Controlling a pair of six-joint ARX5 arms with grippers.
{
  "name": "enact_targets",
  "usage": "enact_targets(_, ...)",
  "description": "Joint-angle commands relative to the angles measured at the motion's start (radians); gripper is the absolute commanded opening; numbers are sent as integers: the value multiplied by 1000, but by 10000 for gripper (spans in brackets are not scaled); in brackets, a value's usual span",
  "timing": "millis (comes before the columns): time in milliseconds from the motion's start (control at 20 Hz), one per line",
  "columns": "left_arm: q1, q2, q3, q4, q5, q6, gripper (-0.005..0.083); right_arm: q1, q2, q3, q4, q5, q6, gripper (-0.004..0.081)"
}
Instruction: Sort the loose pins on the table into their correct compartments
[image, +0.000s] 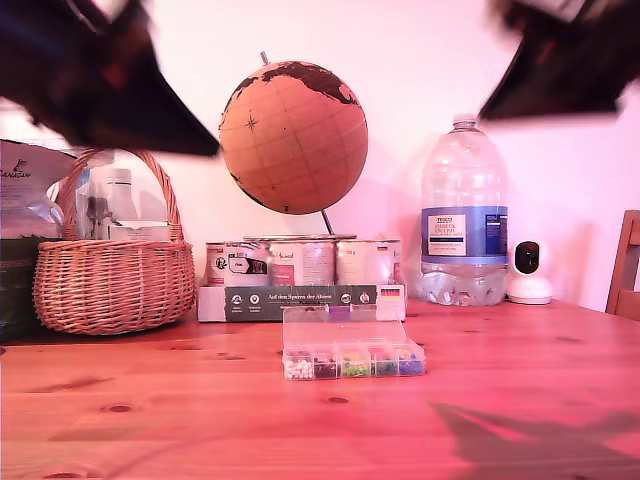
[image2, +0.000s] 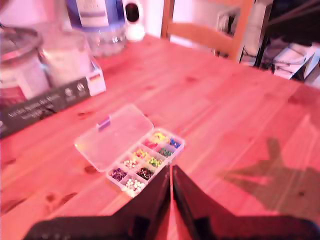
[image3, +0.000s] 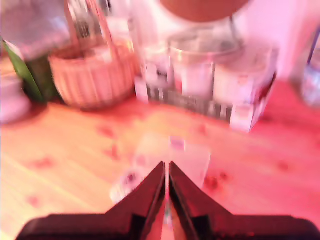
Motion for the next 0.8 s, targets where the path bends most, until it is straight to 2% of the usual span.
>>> enact_targets(0, 2, -55, -5, -32, -7, -8, -23, 20, -64, -7, -26, 0, 2, -12)
enact_targets(150, 2, -159, -5, -60, -23, -23, -23, 37, -158, -7, -100, -1, 2, -12)
enact_targets(300, 2, -230, -4, -94, -24, -29, -23, 37, -180, -7, -148, 3, 2, -12)
enact_targets(750, 2, -242, -4, -224, -24, -29, -23, 37, -180, -7, -373, 3, 2, -12)
